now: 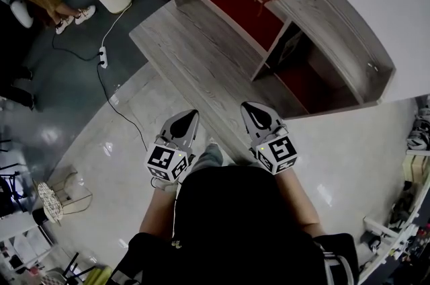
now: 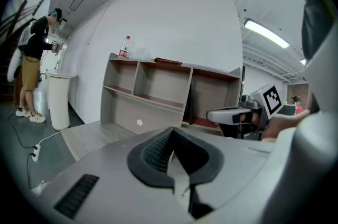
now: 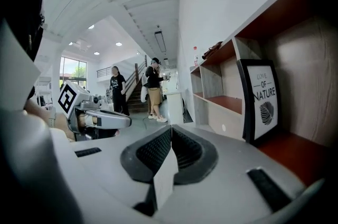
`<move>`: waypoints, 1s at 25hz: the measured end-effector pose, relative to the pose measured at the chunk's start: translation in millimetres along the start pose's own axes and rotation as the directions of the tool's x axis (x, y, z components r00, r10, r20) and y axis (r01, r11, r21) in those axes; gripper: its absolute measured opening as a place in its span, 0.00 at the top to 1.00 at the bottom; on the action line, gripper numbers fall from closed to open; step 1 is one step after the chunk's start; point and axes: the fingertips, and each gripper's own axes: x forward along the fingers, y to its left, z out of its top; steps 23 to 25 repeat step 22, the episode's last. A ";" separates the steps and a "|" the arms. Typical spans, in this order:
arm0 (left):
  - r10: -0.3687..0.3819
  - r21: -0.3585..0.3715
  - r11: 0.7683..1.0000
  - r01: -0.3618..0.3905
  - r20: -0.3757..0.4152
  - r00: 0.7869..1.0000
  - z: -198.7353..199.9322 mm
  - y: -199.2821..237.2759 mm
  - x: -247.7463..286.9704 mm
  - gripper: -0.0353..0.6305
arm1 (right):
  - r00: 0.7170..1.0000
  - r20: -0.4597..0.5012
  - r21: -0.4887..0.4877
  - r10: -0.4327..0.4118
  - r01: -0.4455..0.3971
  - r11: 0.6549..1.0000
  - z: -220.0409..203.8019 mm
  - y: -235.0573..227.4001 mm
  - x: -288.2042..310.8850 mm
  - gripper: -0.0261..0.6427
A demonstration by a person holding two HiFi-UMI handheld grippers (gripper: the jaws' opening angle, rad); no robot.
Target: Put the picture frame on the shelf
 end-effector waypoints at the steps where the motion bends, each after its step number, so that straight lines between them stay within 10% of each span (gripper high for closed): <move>1: -0.001 0.000 1.000 0.001 0.000 1.000 -0.1 -0.2 0.7 0.94 | 1.000 0.000 -0.005 0.005 -0.005 1.000 0.2 1.1 0.5 0.97; 25: -0.032 -0.015 0.999 0.031 -0.017 0.999 1.1 -9.7 22.4 0.94 | 1.000 -0.018 0.015 -0.026 0.026 1.000 -6.4 -17.7 -8.0 0.97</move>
